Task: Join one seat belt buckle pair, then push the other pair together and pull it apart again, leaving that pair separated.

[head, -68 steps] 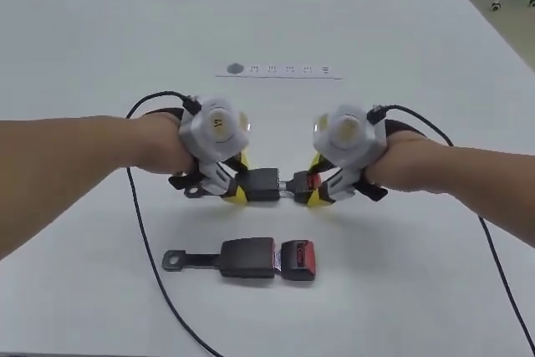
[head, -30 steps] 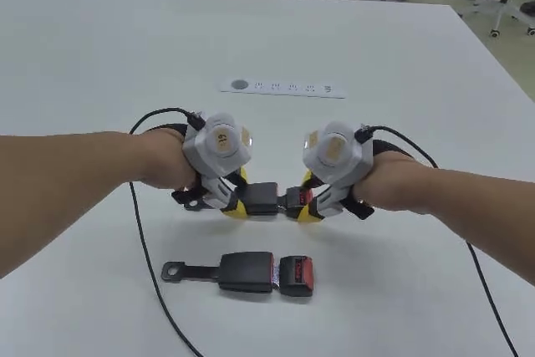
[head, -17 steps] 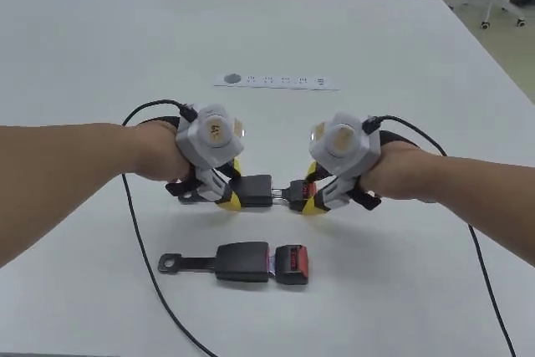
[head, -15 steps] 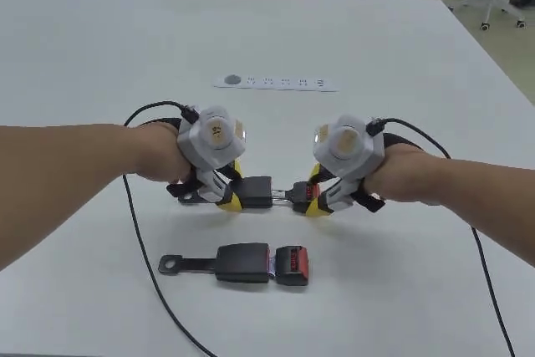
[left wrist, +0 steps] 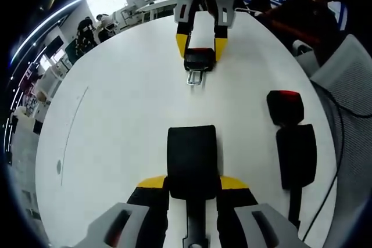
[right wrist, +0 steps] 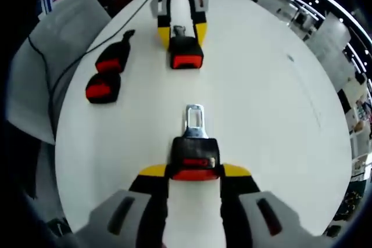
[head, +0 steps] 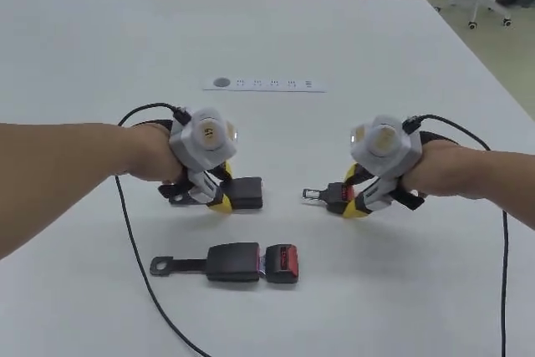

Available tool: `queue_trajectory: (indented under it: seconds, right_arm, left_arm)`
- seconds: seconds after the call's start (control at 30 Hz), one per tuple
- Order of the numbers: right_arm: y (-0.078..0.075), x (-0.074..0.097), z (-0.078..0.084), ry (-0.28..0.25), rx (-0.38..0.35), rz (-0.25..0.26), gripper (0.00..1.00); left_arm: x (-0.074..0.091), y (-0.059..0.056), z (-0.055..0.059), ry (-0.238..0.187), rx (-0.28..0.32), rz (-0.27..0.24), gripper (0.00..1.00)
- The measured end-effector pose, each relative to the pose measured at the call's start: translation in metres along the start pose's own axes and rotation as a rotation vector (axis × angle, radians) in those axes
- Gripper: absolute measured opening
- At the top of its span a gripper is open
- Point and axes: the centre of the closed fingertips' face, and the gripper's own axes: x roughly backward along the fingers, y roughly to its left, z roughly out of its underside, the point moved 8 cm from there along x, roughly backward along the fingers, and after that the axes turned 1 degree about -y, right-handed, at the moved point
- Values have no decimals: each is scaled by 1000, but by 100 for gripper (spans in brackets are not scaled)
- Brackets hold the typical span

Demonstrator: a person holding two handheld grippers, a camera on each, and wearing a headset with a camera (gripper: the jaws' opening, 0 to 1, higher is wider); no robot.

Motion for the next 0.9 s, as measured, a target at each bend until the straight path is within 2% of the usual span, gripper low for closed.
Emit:
queue_trajectory:
  seconds: [0.23, 0.4, 0.53, 0.67, 0.77, 0.83, 0.9]
  right_arm:
    - [0, 9, 15, 31, -10, 10, 32]
    - [1, 10, 19, 37, -22, 18, 33]
    - [4, 10, 18, 11, -46, 34, 39]
    - [11, 13, 14, -7, -52, 54, 45]
    - [14, 20, 8, -79, -99, 96, 52]
    - [22, 27, 1, -117, -124, 103, 57]
    - [28, 32, -5, -167, -143, 137, 67]
  left_arm:
    - [0, -1, -1, 19, -14, 1, 32]
    - [0, -1, -3, 34, -13, -3, 32]
    - [1, -2, -1, 31, -5, 1, 34]
    - [10, -8, 1, -3, 24, -14, 39]
    - [28, -15, -2, -34, 14, -35, 48]
    - [42, -19, -2, -68, 39, -53, 50]
    - [53, -22, 2, -84, 42, -94, 56]
